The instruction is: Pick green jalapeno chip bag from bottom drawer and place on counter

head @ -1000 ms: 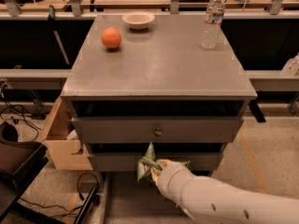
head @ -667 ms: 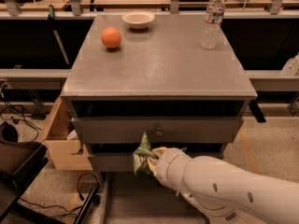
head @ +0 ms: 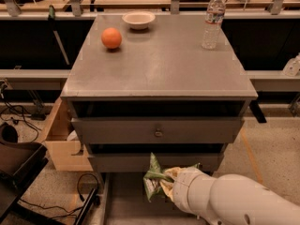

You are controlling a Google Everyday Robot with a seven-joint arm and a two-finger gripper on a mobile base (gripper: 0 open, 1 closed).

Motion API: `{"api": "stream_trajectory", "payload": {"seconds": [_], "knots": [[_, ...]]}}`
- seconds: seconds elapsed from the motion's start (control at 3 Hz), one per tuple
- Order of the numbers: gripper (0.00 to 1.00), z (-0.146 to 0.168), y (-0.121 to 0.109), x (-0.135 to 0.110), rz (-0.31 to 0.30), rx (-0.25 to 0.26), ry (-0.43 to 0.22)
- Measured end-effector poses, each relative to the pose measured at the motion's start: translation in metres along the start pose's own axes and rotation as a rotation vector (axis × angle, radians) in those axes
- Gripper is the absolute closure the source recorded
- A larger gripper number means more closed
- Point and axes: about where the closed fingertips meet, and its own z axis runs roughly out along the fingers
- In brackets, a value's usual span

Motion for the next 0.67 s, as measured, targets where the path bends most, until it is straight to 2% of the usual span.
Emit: {"api": "stream_trajectory", "payload": {"seconds": [0.33, 0.67], "knots": [[1.00, 0.002, -0.001, -0.002, 0.004, -0.009, -0.006], [1.00, -0.022, -0.034, -0.012, 0.029, 0.053, -0.051]]}}
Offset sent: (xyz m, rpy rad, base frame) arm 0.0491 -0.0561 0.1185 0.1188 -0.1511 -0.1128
